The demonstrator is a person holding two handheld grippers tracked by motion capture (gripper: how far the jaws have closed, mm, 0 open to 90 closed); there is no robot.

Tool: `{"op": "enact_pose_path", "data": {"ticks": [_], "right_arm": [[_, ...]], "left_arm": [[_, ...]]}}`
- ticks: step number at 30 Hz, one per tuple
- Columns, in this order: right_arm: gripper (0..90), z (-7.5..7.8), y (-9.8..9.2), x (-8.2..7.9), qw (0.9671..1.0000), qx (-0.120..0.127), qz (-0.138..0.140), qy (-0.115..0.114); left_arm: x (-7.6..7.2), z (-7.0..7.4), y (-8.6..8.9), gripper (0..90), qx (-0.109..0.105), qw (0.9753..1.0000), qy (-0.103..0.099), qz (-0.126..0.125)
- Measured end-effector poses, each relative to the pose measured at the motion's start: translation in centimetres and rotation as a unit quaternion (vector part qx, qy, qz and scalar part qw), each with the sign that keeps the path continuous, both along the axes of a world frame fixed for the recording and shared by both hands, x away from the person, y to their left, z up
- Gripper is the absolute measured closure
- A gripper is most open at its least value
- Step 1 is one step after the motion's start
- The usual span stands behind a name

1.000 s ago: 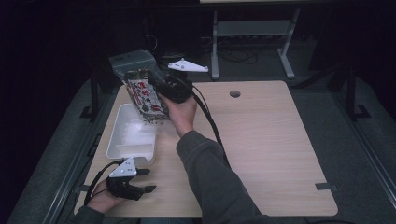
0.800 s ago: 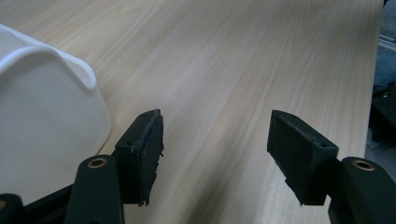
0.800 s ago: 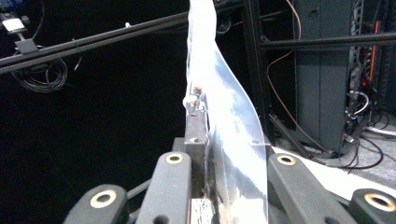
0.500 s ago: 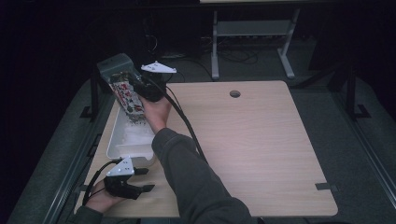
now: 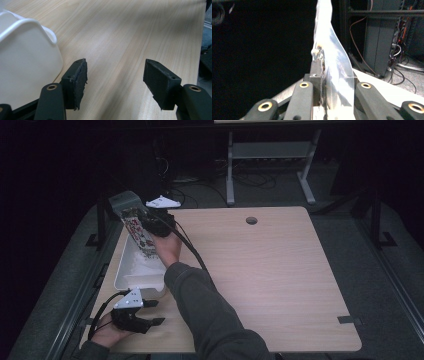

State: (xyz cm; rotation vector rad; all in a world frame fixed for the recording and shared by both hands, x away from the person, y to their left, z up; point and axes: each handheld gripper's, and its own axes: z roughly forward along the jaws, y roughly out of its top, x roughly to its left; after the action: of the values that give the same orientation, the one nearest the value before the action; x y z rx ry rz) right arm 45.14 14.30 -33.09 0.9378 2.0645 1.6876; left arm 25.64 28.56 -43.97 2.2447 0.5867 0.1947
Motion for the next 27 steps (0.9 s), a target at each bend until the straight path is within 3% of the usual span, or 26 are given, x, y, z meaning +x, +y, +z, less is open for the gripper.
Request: {"op": "enact_pose_path", "data": {"ticks": [4, 5, 8, 11, 12, 13, 14, 15, 18, 23, 27], "right_arm": [[72.8, 0.8, -0.6, -0.3, 0.9991, -0.037, 0.019, 0.01], [71.2, 1.2, -0.8, -0.4, 0.9977, -0.06, 0.027, 0.019], [70.6, 1.6, -0.9, -0.2, 0.9956, -0.082, 0.034, 0.031], [69.9, 2.3, -0.9, 0.1, 0.9915, -0.114, 0.037, 0.05], [69.5, 2.6, -0.6, 0.3, 0.9874, -0.138, 0.043, 0.065], [69.5, 2.6, -0.6, 0.3, 0.9874, -0.138, 0.043, 0.065], [69.5, 2.8, -0.4, 0.6, 0.9841, -0.152, 0.049, 0.079], [69.5, 2.8, -0.4, 0.6, 0.9841, -0.152, 0.049, 0.079], [73.1, 2.7, 0.0, 1.1, 0.9767, -0.17, 0.063, 0.115], [74.9, 2.6, 0.0, 0.8, 0.9793, -0.153, 0.061, 0.117], [75.4, 2.2, -0.3, 0.0, 0.9858, -0.116, 0.046, 0.112]], "left_arm": [[0.0, 0.0, 0.1, 35.0, -0.002, 1.0, 0.001, 0.002], [0.0, 0.1, 0.1, 35.0, -0.002, 1.0, 0.0, 0.003], [0.0, 0.1, 0.1, 34.8, -0.003, 1.0, 0.0, 0.004], [0.0, 0.1, 0.2, 34.7, -0.006, 1.0, 0.0, 0.005], [0.0, 0.1, 0.2, 34.7, -0.006, 1.0, 0.001, 0.005], [0.0, 0.1, 0.2, 34.7, -0.007, 1.0, 0.001, 0.006], [0.1, 0.1, 0.2, 34.7, -0.007, 1.0, 0.001, 0.006], [0.1, 0.1, 0.3, 34.7, -0.007, 1.0, 0.001, 0.006], [0.1, 0.1, 0.3, 34.6, -0.007, 1.0, 0.0, 0.005], [0.1, 0.1, 0.3, 34.6, -0.01, 0.9999, 0.001, 0.006], [0.0, 0.1, 0.2, 34.6, -0.009, 0.9999, 0.001, 0.005]]}}
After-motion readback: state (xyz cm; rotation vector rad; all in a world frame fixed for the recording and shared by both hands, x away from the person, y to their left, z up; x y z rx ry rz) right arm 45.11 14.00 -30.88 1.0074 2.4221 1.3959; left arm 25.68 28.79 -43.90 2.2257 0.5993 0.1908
